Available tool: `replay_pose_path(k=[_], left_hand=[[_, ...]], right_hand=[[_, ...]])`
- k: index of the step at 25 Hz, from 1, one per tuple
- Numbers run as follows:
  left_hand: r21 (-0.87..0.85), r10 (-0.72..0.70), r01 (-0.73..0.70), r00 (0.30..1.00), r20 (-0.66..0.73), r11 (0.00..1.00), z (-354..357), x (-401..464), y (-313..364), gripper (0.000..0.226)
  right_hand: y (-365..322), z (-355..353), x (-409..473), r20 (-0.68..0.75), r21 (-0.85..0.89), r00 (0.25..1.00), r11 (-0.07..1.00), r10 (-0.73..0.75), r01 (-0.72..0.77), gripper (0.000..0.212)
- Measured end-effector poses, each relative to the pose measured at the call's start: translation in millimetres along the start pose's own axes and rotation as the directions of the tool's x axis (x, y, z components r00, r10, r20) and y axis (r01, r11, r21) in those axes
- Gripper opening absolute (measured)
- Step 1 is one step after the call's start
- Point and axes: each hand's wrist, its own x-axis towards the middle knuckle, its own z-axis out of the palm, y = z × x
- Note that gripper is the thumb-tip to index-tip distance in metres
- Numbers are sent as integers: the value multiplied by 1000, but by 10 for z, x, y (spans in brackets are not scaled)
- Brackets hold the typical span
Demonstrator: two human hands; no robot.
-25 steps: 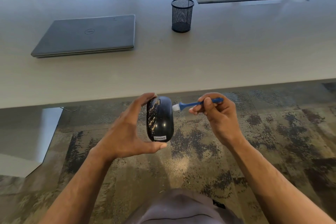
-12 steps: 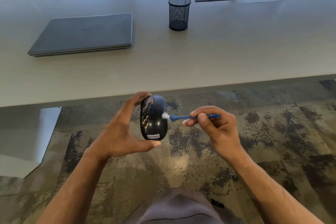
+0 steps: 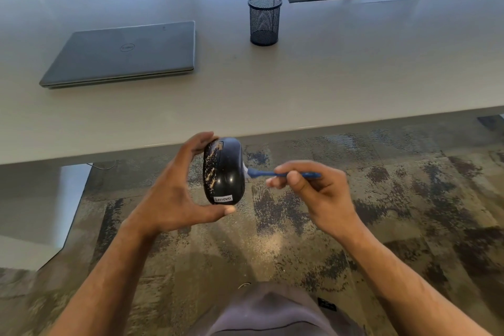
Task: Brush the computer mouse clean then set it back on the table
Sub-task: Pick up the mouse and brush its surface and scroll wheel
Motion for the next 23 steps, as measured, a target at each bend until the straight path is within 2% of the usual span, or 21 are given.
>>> replay_pose_path(k=[4,7,10,14,17,19,23], left_hand=[[13,-4,4,1000,-11,1000,-21,-31,-28,118],[25,-4,4,1000,-2,1000,0,-39,-27,118],[35,2,-2,1000,3,999,34,-30,-8,117],[32,-21,22,1000,-8,999,30,-36,-2,117],[26,-30,30,999,-21,999,6,-58,-17,117],[36,-36,37,999,-19,999,1,-67,-22,117],[44,-26,26,1000,0,999,22,-60,4,117]], right_hand=[[-11,-56,-98,22,64,1000,998,-14,13,26],[-65,-116,59,-50,12,999,1000,-21,22,15],[-86,-97,240,-121,-20,992,999,26,-29,20],[-27,-31,107,-14,-25,998,998,59,-59,20],[8,-81,-94,88,64,996,998,19,-25,18],[-24,-135,-123,108,106,994,994,4,-16,27],[-86,-220,23,73,88,997,996,9,-15,18]])
